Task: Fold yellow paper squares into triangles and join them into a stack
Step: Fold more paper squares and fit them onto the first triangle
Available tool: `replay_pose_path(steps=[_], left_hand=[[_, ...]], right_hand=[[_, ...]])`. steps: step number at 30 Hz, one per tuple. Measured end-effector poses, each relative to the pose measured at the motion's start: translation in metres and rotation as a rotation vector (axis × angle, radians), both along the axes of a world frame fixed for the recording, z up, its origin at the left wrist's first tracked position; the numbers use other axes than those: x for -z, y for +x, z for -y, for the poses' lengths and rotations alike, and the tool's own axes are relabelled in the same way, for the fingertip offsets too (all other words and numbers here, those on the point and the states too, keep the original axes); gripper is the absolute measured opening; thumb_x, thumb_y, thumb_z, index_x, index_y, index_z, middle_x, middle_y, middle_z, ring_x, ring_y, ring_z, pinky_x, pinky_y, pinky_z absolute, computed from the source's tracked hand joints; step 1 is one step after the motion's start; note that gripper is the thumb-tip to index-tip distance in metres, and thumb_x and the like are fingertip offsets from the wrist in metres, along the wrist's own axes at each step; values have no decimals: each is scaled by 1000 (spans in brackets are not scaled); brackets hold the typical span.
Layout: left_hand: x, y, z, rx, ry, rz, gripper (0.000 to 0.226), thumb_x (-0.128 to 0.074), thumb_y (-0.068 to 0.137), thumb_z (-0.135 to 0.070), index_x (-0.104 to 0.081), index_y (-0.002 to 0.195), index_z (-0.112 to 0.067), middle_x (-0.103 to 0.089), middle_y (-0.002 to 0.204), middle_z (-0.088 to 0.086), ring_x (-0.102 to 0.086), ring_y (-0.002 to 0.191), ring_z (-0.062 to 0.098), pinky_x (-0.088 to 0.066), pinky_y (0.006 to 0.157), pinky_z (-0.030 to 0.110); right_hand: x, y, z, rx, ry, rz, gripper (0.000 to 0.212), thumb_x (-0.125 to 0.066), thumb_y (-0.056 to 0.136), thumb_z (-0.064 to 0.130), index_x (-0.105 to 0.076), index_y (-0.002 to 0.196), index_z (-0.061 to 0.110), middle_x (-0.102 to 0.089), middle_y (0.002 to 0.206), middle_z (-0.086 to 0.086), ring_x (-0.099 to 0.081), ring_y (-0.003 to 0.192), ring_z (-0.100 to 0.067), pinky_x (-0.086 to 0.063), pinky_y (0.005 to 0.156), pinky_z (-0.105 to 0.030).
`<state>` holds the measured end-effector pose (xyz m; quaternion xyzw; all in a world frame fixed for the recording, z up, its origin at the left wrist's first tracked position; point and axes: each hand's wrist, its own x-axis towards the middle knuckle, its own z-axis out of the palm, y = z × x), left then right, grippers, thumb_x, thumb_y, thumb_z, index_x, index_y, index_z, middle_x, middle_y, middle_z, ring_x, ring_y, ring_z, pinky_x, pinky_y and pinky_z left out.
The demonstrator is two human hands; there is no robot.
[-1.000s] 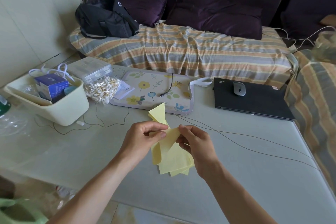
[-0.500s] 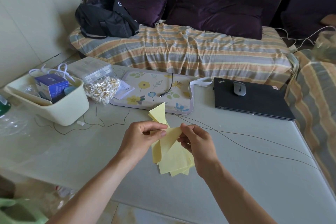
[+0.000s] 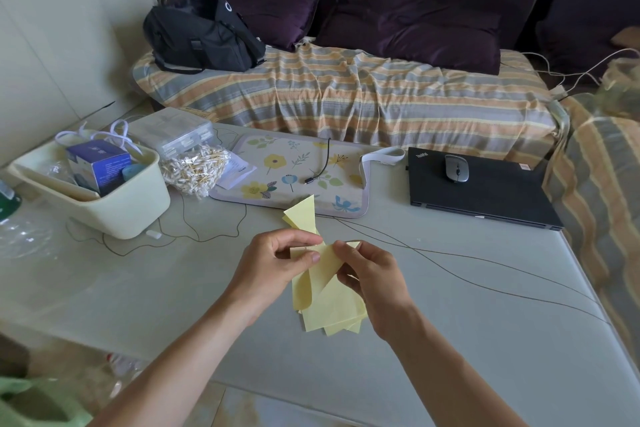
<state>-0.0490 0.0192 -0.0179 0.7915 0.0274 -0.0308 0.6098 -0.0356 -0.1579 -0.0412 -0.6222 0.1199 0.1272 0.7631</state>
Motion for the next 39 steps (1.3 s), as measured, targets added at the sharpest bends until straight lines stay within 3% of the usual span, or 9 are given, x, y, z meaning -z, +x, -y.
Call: replay_pose_path(steps=[3, 6, 9, 11, 13, 17, 29, 35, 39], left_hand=[[-1, 0, 0, -6, 40, 25, 17, -79, 87, -19, -81, 96, -33, -48, 60, -10, -39, 58, 10, -33, 57, 16], [-3, 0, 1, -5, 44, 31, 16, -78, 89, -15, -82, 97, -28, -36, 47, -16, -32, 49, 6, -28, 50, 11], [-4, -2, 2, 2, 47, 16, 17, -77, 89, -15, -81, 97, -28, -52, 52, -18, -42, 52, 5, -34, 56, 12], [-4, -2, 2, 0, 32, -1, 17, -78, 88, -15, -81, 97, -29, -74, 78, -16, -62, 68, 6, -45, 69, 15], [-4, -2, 2, -10, 7, -15, 15, -78, 88, -14, -81, 96, -27, -79, 91, -10, -72, 86, 5, -50, 80, 18], [-6, -2, 3, -28, -39, -13, 14, -78, 88, -13, -82, 96, -23, -80, 91, -6, -74, 93, 10, -55, 91, 25], [-2, 0, 2, -37, -108, -124, 12, -79, 86, -12, -83, 94, -21, -75, 94, 19, -66, 79, 13, -51, 82, 31], [-2, -1, 1, -91, -115, -113, 11, -79, 86, -12, -82, 92, -20, -76, 94, 17, -66, 80, 13, -51, 83, 31], [-2, 0, 1, -70, -94, -155, 10, -78, 87, -14, -82, 93, -21, -75, 87, 13, -65, 79, 13, -52, 82, 30]], right_hand=[[1, 0, 0, 21, 0, 7, 26, -74, 90, 23, -70, 92, -3, -62, 78, -8, -56, 73, -19, -56, 84, -33], [2, -1, 0, 24, -4, 12, 26, -73, 91, 23, -71, 92, -3, -63, 77, -8, -56, 72, -18, -56, 83, -32], [2, 0, 0, 25, -9, 21, 29, -73, 91, 23, -69, 92, -5, -63, 76, -8, -56, 72, -18, -56, 82, -32], [3, 0, 0, 16, -24, 30, 31, -74, 90, 24, -67, 90, -7, -61, 77, -8, -56, 72, -19, -56, 82, -33], [3, 0, 0, 7, -39, 35, 31, -74, 90, 25, -67, 87, -5, -61, 77, -9, -55, 72, -19, -55, 82, -34], [0, -1, 0, 2, -48, 34, 22, -74, 90, 25, -69, 85, 4, -61, 77, -9, -56, 73, -19, -56, 85, -36], [-2, 1, 4, 118, -3, 17, 25, -72, 93, 25, -66, 72, 12, -66, 69, -4, -60, 70, -17, -53, 80, -30], [-3, -3, 1, -37, 75, -17, 24, -69, 95, 25, -70, 92, 1, -66, 82, -9, -63, 78, -18, -59, 80, -28], [-4, -4, 0, -42, -67, 30, 26, -71, 94, 24, -71, 78, 3, -63, 70, -4, -59, 67, -16, -57, 77, -31]])
